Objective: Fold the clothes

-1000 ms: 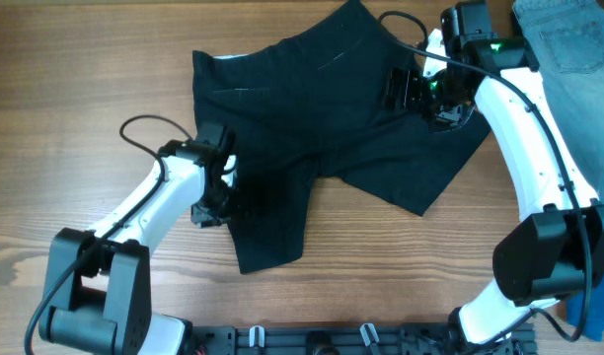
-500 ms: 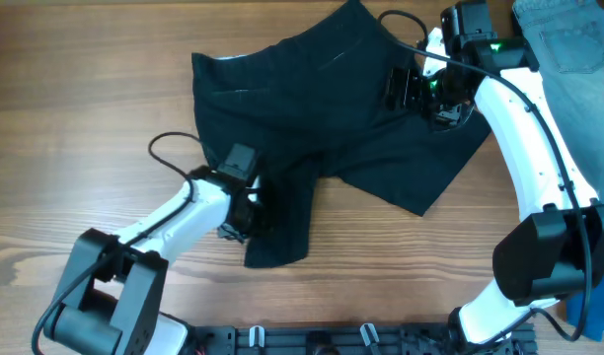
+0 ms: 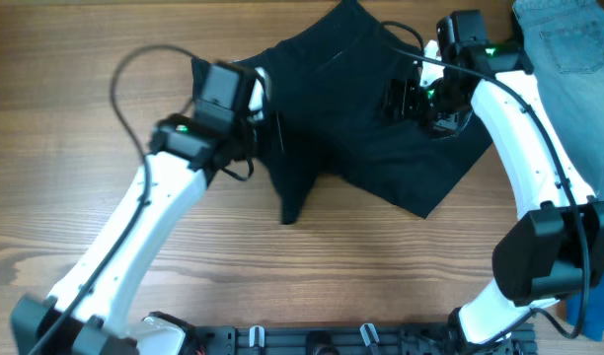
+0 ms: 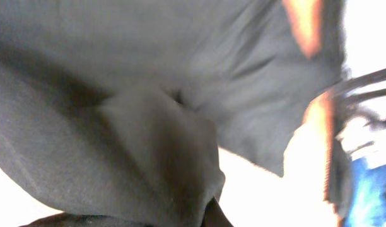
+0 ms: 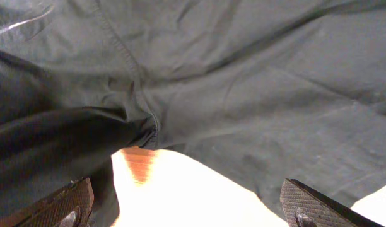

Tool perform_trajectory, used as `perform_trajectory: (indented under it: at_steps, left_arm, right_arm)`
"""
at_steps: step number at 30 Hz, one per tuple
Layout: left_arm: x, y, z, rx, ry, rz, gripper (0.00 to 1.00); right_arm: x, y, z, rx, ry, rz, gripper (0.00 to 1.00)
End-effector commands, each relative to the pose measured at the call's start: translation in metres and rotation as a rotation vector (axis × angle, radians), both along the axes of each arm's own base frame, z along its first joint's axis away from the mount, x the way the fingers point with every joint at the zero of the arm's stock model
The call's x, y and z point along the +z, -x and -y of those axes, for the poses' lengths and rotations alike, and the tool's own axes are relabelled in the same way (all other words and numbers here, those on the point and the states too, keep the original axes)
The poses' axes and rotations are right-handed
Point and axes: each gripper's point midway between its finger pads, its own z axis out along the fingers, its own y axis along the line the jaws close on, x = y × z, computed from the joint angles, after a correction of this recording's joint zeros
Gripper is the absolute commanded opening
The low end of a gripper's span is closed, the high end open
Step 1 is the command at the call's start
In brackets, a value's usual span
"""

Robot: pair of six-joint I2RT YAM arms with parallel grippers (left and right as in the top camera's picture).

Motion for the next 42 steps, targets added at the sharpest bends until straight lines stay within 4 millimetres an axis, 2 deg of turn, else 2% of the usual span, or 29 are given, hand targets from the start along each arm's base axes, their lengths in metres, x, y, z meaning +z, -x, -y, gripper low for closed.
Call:
perform_trajectory:
  at_steps: [1,5,10,12,15,19,22,25,28,34,38,42]
  left_arm:
    - [0.027,-0.015,-0.004,0.024,0.048,0.082,0.04]
    - [0.034,-0.029,-0.008,0.074,0.075,0.119,0.04]
    - [0.048,-0.046,-0.014,0.146,0.126,0.165,0.04]
    - [0.049,-0.049,-0.017,0.163,0.135,0.169,0.04]
    - [0.042,-0.045,-0.024,0.177,0.116,0.135,0.04]
    - [0.034,-0.046,-0.039,0.227,0.071,0.115,0.04]
    - [0.031,-0.045,-0.042,0.237,0.064,0.101,0.04]
    - [0.006,-0.032,-0.063,0.296,-0.054,0.015,0.04]
    - [-0.004,-0.025,-0.080,0.345,-0.141,-0.014,0.04]
    - [0.005,-0.037,-0.077,0.396,-0.083,0.022,0.04]
    - [0.012,-0.044,-0.074,0.407,-0.052,0.052,0.04]
    - [0.006,-0.038,-0.077,0.408,-0.076,0.021,0.04]
  right_arm:
    - [0.000,0.008,-0.024,0.081,-0.051,-0.001,0.96]
    - [0.001,0.013,-0.048,0.165,-0.049,0.021,0.96]
    - [0.007,0.013,-0.096,0.264,-0.072,0.107,0.95]
    - [0.006,0.010,-0.108,0.250,-0.047,0.132,0.96]
    - [-0.001,0.011,-0.112,0.216,-0.041,0.124,0.95]
    - [-0.027,0.026,-0.106,0.211,-0.026,0.058,0.95]
    - [-0.043,0.030,-0.099,0.185,-0.021,0.030,0.96]
    - [-0.047,0.034,-0.097,0.190,-0.046,0.006,0.96]
    - [-0.047,0.045,-0.109,0.241,-0.073,-0.010,0.96]
    - [-0.040,0.070,-0.161,0.339,-0.181,-0.018,0.94]
    - [-0.044,0.068,-0.170,0.348,-0.107,0.041,0.92]
    - [-0.042,0.051,-0.169,0.307,-0.094,0.098,0.92]
